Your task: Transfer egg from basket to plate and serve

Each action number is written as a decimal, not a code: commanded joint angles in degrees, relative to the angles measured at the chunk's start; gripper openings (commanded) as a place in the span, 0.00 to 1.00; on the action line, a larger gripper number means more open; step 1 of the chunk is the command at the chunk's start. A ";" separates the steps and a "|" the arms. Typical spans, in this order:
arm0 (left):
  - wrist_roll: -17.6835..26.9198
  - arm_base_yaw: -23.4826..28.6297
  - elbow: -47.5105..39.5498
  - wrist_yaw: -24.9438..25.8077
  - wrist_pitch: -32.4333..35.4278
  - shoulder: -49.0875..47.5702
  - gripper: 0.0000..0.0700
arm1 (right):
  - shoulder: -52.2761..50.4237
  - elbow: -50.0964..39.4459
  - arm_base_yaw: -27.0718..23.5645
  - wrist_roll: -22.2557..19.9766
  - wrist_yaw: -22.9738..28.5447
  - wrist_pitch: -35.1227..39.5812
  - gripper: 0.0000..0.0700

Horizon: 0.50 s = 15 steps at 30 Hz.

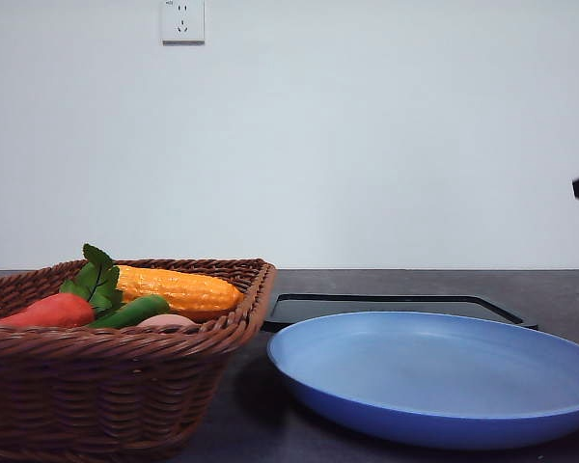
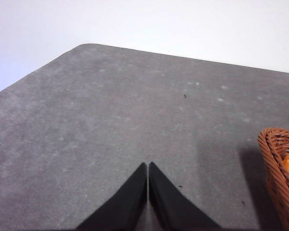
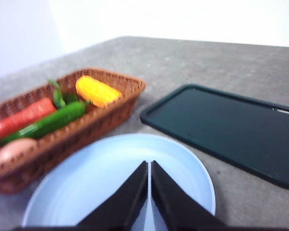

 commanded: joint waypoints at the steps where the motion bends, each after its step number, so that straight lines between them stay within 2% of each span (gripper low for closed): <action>1: 0.37 0.07 -1.62 0.11 0.63 -0.02 0.00 | 0.07 -0.02 0.02 5.95 -0.17 2.25 0.00; 5: 0.44 0.07 -1.60 0.11 0.63 -0.02 0.00 | 0.07 -0.02 0.02 13.23 -0.24 7.00 0.00; 8: -0.81 0.07 -1.60 0.20 0.72 -0.02 0.00 | 0.07 -0.02 0.02 16.76 -0.18 10.14 0.00; 11: -4.60 0.07 -1.59 0.42 0.83 -0.02 0.00 | 0.07 -0.02 0.00 19.63 0.00 14.26 0.00; 15: -13.76 0.07 -1.44 4.16 1.09 -0.02 0.00 | 0.07 0.00 -0.06 24.84 0.47 19.75 0.00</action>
